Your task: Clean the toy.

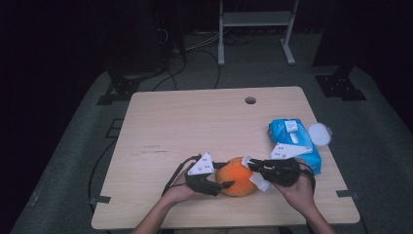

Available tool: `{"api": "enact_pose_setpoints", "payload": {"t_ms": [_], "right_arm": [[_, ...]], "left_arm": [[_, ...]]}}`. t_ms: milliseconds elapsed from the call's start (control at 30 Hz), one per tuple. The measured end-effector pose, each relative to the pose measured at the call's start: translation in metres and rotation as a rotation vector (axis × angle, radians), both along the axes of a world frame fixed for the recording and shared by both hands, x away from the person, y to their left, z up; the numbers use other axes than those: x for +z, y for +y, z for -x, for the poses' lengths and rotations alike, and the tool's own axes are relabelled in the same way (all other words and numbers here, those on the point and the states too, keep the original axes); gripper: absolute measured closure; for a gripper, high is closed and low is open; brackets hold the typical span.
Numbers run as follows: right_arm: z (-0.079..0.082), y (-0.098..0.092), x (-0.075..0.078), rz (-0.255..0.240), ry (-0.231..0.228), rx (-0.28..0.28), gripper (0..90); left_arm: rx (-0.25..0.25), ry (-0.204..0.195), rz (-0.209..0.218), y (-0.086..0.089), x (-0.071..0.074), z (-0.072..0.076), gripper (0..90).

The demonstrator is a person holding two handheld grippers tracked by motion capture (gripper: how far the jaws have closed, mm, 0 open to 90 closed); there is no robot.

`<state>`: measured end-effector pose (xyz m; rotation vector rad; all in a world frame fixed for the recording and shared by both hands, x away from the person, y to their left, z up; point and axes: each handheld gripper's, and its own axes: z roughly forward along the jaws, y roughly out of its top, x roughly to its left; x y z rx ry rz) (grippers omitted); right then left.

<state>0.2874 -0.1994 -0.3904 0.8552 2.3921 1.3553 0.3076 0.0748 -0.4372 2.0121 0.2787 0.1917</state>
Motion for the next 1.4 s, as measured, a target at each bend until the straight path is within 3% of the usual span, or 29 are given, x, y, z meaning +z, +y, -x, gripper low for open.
{"api": "enact_pose_setpoints", "payload": {"t_ms": [100, 167, 200, 333, 400, 567, 700, 833, 933, 967, 1033, 1100, 1167, 1233, 1300, 1400], "right_arm": [[0.0, 0.005, -0.003, -0.019, 0.007, 0.005, 80.6], [0.001, 0.01, -0.002, -0.026, 0.004, 0.028, 80.5], [0.002, 0.013, -0.001, -0.013, -0.01, 0.03, 80.5], [-0.003, 0.003, -0.003, -0.035, 0.007, 0.019, 80.5], [-0.007, -0.006, -0.007, -0.04, 0.018, -0.005, 80.5], [-0.011, -0.021, -0.013, -0.04, 0.039, -0.056, 80.5], [-0.008, -0.016, -0.009, -0.064, 0.039, -0.034, 80.5], [-0.007, -0.008, -0.006, -0.038, 0.019, -0.013, 80.4], [-0.014, -0.021, -0.012, -0.019, 0.035, -0.073, 80.5], [-0.017, -0.027, -0.015, -0.034, 0.052, -0.093, 80.5], [-0.018, -0.036, -0.015, -0.077, 0.066, -0.107, 80.4], [-0.016, -0.036, -0.009, -0.122, 0.061, -0.085, 80.4], [-0.014, -0.028, -0.002, -0.132, 0.048, -0.046, 80.4], [-0.012, -0.018, 0.0, -0.117, 0.038, -0.011, 80.3], [-0.011, -0.011, -0.003, -0.064, 0.036, 0.0, 80.3], [-0.017, -0.02, -0.01, -0.07, 0.079, -0.023, 80.3]], "left_arm": [[0.01, -0.011, 0.021, -0.008, 0.004, 0.001, 18.9], [0.008, -0.035, -0.007, -0.01, 0.004, 0.003, 20.9], [0.008, -0.032, -0.009, -0.008, 0.003, 0.003, 26.0], [0.024, 0.019, -0.007, 0.004, 0.001, -0.004, 34.2], [0.034, 0.047, 0.009, 0.008, -0.002, -0.006, 34.2], [0.041, 0.068, 0.026, 0.011, -0.005, -0.008, 32.9], [0.045, 0.082, 0.028, 0.009, -0.007, -0.01, 31.4], [0.048, 0.094, 0.034, 0.014, -0.008, -0.013, 31.4], [0.053, 0.104, 0.039, 0.017, -0.009, -0.014, 31.3], [0.052, 0.105, 0.042, 0.017, -0.009, -0.014, 31.2], [0.045, 0.099, 0.045, 0.014, -0.009, -0.013, 30.8], [0.031, 0.085, 0.044, 0.01, -0.008, -0.011, 30.5], [0.008, 0.055, 0.028, 0.005, -0.006, -0.007, 30.2], [-0.007, 0.028, 0.011, 0.002, -0.005, -0.003, 30.1], [-0.006, 0.016, -0.002, 0.002, -0.005, -0.002, 30.3], [-0.001, 0.031, 0.014, 0.003, -0.006, -0.003, 30.6]]}}
